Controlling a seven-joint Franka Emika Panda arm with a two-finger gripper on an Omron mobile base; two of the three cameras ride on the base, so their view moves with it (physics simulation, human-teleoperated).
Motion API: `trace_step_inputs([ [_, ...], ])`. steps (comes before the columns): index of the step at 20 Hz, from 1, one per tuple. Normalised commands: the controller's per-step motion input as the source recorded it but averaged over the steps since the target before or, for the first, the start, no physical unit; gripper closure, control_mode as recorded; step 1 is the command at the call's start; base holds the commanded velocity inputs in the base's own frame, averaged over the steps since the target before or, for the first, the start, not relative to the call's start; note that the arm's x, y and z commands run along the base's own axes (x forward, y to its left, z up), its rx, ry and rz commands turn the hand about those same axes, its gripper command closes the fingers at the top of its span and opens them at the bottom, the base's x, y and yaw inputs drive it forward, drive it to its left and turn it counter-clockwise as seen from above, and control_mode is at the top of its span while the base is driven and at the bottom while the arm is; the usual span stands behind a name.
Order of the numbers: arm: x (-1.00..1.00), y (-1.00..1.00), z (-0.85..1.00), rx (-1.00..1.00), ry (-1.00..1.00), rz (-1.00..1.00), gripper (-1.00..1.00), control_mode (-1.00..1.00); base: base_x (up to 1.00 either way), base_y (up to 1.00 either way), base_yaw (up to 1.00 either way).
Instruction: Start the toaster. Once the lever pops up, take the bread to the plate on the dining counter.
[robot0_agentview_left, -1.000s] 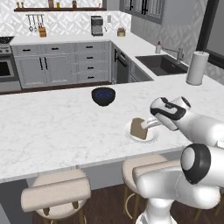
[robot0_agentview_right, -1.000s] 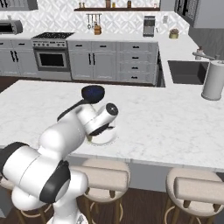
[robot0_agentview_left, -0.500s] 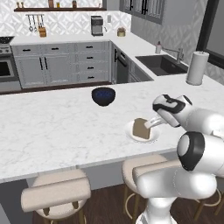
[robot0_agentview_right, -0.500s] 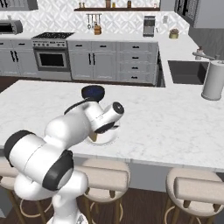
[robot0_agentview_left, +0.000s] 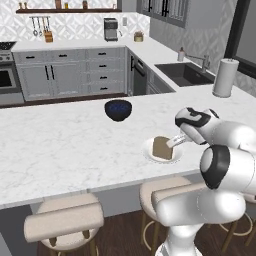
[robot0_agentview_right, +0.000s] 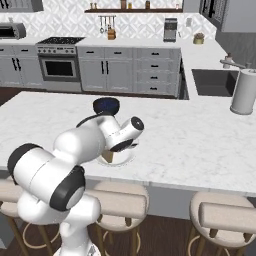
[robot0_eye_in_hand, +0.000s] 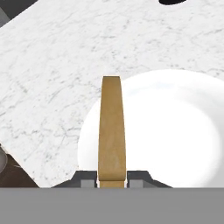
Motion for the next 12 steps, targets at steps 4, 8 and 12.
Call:
trace_step_inputs([
  [4,0.03,0.0,-0.12,-0.02,0.0,0.02,1.0,-1.0,0.0,0.0,0.0],
  [8,0.0,0.0,-0.16,-0.02,0.0,0.01,1.0,-1.0,0.0,0.0,0.0],
  [12,0.0,0.0,-0.24,-0.02,0.0,0.01,1.0,-1.0,0.0,0.0,0.0],
])
